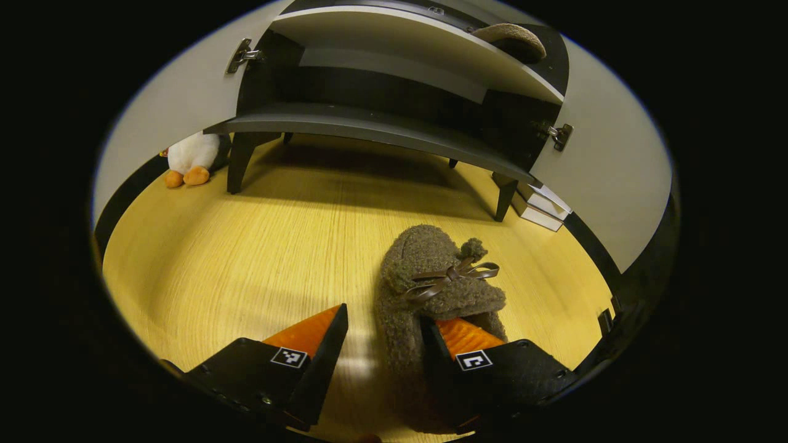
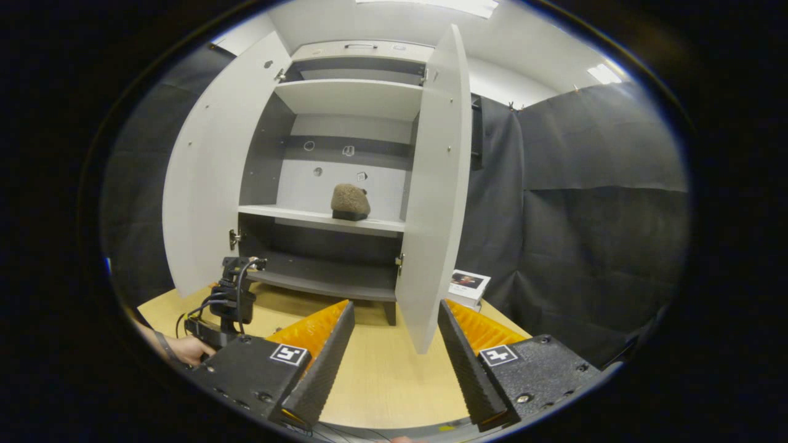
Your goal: Grab one shoe with the right hand and put it into the shoe cabinet, grab the other shoe with the left hand and put it into the shoe cabinet; then close the right door with the right hand and the left door with the left hand.
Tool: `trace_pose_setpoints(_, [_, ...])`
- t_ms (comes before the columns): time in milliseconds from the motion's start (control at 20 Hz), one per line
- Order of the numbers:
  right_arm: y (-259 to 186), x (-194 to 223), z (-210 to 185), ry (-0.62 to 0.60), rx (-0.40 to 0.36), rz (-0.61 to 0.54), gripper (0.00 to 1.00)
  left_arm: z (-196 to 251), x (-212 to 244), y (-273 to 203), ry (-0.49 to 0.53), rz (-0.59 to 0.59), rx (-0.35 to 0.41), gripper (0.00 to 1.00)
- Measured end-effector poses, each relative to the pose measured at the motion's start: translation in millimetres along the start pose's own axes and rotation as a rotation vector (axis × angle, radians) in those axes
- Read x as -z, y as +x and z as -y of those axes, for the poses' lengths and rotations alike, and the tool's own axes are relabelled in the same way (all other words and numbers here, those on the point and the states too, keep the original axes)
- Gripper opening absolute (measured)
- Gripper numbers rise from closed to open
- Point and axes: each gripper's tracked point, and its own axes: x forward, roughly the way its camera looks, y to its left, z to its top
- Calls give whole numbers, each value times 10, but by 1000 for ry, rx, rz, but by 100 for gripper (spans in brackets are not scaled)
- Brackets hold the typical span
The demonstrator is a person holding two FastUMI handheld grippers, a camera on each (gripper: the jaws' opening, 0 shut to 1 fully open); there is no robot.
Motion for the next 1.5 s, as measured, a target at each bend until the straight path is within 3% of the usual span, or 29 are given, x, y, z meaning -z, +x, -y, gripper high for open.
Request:
trace_pose_setpoints(150, [6,9,0,-7,0,-9,87,16,-28,67,-13,28,13,73])
trace_pose_setpoints(200, [7,10,2,-8,-1,-10,87,21,-22,64,-24,30,13,84])
trace_pose_setpoints(250, [7,2,-3,-10,-2,-9,87,44,-10,74,-37,34,23,64])
trace_pose_setpoints(300, [2,-6,-4,-16,-2,-6,87,92,-7,86,-55,38,37,61])
trace_pose_setpoints(350, [1,-13,-5,-22,-3,-4,87,94,-8,80,-67,47,34,47])
trace_pose_setpoints(450, [-5,-15,-28,-28,-11,-3,87,51,-34,50,-96,71,28,41])
trace_pose_setpoints(600, [-14,6,-86,-28,-33,-10,87,-16,-50,61,-197,101,-10,18])
trace_pose_setpoints(750, [-51,1,-113,-29,-44,-10,87,-93,-76,-41,-149,127,-80,2])
trace_pose_setpoints(1000, [-92,-66,-162,-39,-61,21,87,-7,-366,-696,-37,223,-112,2])
trace_pose_setpoints(1200, [-76,-30,-252,-17,-87,16,87,146,-794,-1393,-36,347,-109,2])
trace_pose_setpoints(1350, [-71,-36,-323,-2,-108,18,87,255,-1581,-1804,-15,516,-107,1])
trace_pose_setpoints(1500, [-91,-38,-385,-1,-133,23,87,361,-2509,-1968,18,590,-125,1])
